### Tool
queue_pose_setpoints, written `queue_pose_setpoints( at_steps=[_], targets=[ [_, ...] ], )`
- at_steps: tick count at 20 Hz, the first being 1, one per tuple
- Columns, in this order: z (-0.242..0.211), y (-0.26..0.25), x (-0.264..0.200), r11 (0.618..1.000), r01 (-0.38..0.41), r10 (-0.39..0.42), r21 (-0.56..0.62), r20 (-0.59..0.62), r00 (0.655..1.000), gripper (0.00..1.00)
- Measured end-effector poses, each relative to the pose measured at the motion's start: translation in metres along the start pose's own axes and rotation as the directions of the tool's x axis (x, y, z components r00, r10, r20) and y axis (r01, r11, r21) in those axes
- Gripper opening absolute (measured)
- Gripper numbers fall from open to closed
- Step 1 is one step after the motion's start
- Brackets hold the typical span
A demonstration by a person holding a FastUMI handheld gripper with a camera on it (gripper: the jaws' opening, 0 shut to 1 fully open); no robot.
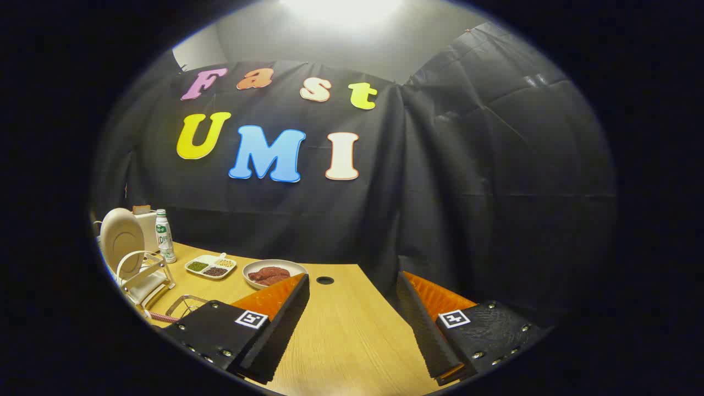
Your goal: Take the plate from the dish rack, then take the spoon from the basket and place it into the plate.
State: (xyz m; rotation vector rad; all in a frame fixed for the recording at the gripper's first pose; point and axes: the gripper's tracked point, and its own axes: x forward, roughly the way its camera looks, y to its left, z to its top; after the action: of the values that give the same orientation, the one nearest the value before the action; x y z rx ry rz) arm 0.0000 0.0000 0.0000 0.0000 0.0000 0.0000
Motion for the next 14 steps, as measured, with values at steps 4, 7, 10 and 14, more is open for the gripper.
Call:
queue_pose_setpoints(
  at_steps=[4, 7, 10, 14],
  targets=[
    [0.039, 0.015, -0.033, 0.999, 0.024, -0.024, -0.022, -0.011, 1.0, 0.97],
    [0.067, 0.043, -0.05, 1.0, 0.01, -0.01, -0.009, -0.007, 1.0, 0.97],
    [0.091, 0.084, -0.066, 0.999, -0.036, 0.036, -0.011, -0.008, 0.999, 0.97],
    [0.112, 0.151, -0.082, 0.993, -0.12, 0.121, 0.018, -0.028, 0.992, 0.97]
  ],
)
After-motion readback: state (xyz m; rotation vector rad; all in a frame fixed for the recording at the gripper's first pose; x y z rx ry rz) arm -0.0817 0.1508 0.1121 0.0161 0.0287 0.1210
